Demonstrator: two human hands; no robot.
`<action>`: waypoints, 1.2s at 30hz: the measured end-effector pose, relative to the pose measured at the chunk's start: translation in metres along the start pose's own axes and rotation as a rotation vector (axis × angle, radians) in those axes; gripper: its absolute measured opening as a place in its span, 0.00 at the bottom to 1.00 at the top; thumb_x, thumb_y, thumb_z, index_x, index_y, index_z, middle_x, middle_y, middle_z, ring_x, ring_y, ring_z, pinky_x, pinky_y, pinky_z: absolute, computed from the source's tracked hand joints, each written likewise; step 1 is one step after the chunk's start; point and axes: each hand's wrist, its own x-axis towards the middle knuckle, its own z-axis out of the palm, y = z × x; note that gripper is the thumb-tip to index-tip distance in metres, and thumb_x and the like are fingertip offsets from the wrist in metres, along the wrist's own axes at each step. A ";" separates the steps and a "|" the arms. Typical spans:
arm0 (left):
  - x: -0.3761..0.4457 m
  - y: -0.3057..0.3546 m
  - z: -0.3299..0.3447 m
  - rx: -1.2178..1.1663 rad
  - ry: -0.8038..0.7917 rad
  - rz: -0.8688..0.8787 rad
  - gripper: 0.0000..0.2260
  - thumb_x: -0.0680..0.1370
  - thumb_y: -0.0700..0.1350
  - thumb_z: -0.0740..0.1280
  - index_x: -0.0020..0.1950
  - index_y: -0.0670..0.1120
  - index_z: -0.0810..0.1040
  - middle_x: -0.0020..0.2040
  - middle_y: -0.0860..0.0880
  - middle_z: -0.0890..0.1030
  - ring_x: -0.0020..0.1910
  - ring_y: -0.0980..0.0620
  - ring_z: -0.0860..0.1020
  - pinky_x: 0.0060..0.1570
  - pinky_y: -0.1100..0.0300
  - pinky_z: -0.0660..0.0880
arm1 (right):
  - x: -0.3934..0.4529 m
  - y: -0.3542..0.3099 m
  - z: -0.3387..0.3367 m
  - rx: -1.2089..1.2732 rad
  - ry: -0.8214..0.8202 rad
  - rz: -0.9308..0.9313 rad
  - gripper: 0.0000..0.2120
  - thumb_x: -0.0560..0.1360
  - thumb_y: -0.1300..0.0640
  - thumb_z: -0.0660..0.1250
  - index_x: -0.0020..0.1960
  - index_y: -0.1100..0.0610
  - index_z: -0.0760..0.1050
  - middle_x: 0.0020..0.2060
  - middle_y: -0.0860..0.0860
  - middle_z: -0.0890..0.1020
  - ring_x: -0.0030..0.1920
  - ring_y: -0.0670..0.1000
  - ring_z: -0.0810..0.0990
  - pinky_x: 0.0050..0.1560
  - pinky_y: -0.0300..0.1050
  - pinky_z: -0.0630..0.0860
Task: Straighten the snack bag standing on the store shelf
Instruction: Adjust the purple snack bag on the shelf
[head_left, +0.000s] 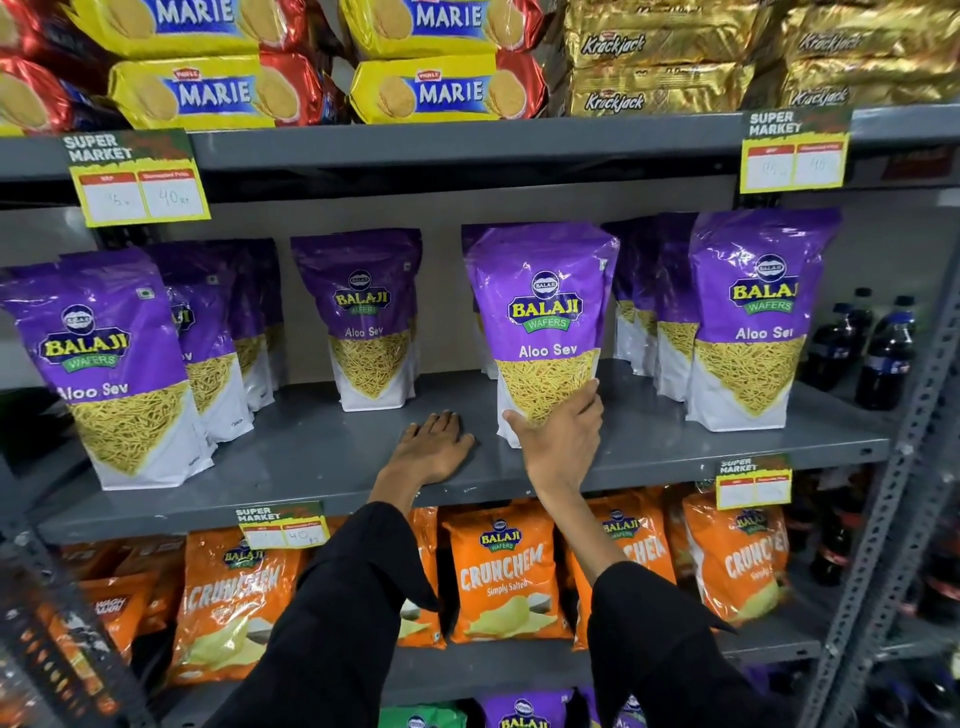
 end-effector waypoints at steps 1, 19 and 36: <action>0.000 0.000 0.000 0.003 0.003 0.001 0.31 0.84 0.59 0.44 0.83 0.45 0.48 0.84 0.47 0.49 0.83 0.49 0.47 0.80 0.47 0.46 | 0.000 0.000 0.001 -0.004 0.009 0.001 0.60 0.65 0.34 0.77 0.80 0.65 0.50 0.74 0.63 0.66 0.73 0.63 0.69 0.70 0.57 0.71; -0.002 0.001 0.000 0.004 0.029 0.018 0.30 0.83 0.58 0.46 0.83 0.45 0.51 0.84 0.46 0.51 0.83 0.49 0.50 0.79 0.47 0.47 | -0.003 0.008 0.008 -0.068 0.098 -0.053 0.60 0.60 0.26 0.74 0.78 0.60 0.55 0.67 0.60 0.72 0.66 0.60 0.75 0.64 0.57 0.75; -0.071 -0.037 -0.016 -0.286 0.308 -0.099 0.24 0.83 0.59 0.54 0.77 0.53 0.66 0.76 0.47 0.72 0.72 0.39 0.72 0.70 0.44 0.68 | -0.078 -0.001 0.013 0.435 0.050 -0.421 0.21 0.79 0.49 0.69 0.68 0.54 0.69 0.63 0.49 0.73 0.63 0.48 0.75 0.62 0.44 0.76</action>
